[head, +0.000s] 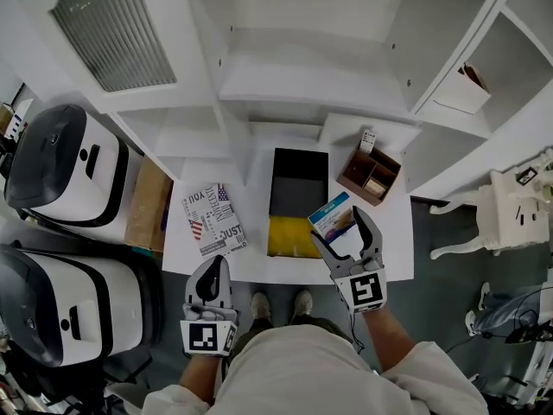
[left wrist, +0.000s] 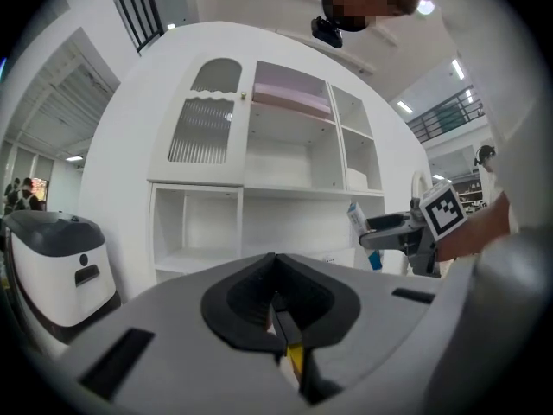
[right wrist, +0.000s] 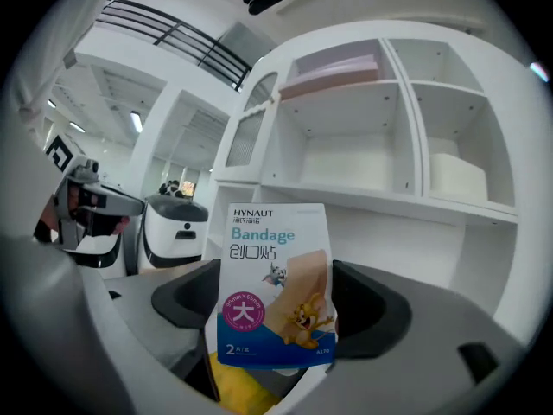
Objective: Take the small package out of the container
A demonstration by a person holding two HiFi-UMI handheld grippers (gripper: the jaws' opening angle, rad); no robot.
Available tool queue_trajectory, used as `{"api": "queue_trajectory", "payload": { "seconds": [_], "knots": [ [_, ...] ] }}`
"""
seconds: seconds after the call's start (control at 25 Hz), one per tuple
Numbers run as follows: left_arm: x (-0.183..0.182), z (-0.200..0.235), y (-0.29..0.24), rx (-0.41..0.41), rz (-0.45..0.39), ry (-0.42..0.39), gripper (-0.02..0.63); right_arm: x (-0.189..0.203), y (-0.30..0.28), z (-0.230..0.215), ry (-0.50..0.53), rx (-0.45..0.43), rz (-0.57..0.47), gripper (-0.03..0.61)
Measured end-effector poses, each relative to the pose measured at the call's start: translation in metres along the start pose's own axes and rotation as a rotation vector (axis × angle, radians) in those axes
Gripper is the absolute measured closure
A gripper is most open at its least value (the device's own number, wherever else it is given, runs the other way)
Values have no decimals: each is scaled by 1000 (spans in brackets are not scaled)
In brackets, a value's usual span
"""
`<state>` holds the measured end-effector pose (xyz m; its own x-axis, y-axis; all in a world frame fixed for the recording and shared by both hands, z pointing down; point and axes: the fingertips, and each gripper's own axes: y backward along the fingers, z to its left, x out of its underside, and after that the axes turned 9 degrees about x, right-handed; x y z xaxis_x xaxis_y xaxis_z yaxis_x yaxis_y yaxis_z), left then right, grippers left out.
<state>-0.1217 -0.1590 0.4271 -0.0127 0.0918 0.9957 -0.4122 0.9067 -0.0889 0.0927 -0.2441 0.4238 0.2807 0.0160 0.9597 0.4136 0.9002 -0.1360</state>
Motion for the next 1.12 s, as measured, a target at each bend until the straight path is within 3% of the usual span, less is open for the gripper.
{"api": "queue_trajectory", "payload": {
  "seconds": [0.12, 0.28, 0.44, 1.12],
  "knots": [
    [-4, -3, -6, 16, -7, -7, 606, -13, 14, -11, -32, 54, 3, 152],
    [-8, -7, -14, 34, -10, -14, 606, -44, 29, -30, -74, 125, -150, 152],
    [-11, -7, -20, 43, -10, -20, 606, -62, 44, -43, -126, 178, -217, 152],
    [-19, -12, -32, 51, 4, -42, 606, -65, 65, -63, -181, 236, -254, 153]
  ]
}}
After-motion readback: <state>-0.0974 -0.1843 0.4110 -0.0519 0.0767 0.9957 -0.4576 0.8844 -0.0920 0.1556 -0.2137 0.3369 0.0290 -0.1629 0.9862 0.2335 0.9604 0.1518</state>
